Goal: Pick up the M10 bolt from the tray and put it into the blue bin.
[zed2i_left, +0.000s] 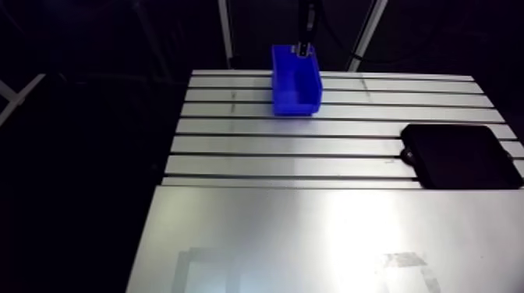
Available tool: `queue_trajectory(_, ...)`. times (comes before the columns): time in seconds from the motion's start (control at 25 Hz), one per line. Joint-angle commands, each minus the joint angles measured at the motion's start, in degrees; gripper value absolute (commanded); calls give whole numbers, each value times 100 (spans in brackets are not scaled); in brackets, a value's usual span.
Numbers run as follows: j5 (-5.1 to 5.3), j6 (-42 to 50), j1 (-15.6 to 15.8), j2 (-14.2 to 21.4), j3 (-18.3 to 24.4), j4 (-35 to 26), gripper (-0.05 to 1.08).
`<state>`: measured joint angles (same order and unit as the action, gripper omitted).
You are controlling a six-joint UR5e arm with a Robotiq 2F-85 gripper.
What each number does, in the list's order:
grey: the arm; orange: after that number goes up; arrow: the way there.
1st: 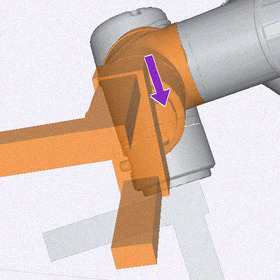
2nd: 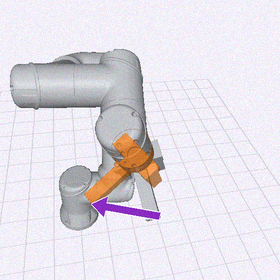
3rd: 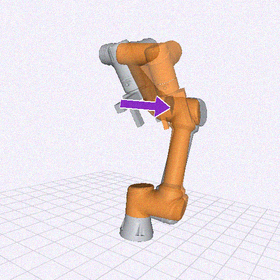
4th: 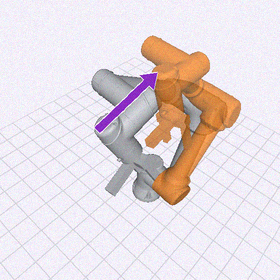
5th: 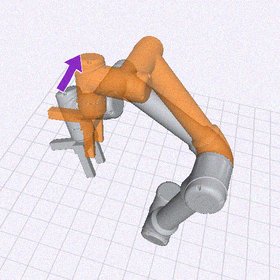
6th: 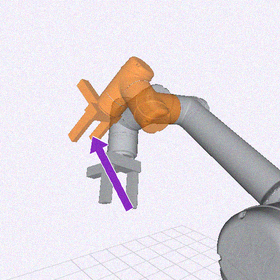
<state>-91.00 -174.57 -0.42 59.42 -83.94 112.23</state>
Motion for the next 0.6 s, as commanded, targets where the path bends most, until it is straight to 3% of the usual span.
queue_trajectory(0.04, -10, 22, 33, -85, -91, 120, 95)
queue_trajectory(0.12, -71, 31, 33, -156, -153, 313, 94)
queue_trajectory(0.2, -256, 40, 51, -191, -250, 454, 94)
queue_trajectory(0.24, -291, 40, 60, -191, -276, 498, 94)
queue_trajectory(0.6, -291, 66, 77, -340, -390, 674, 94)
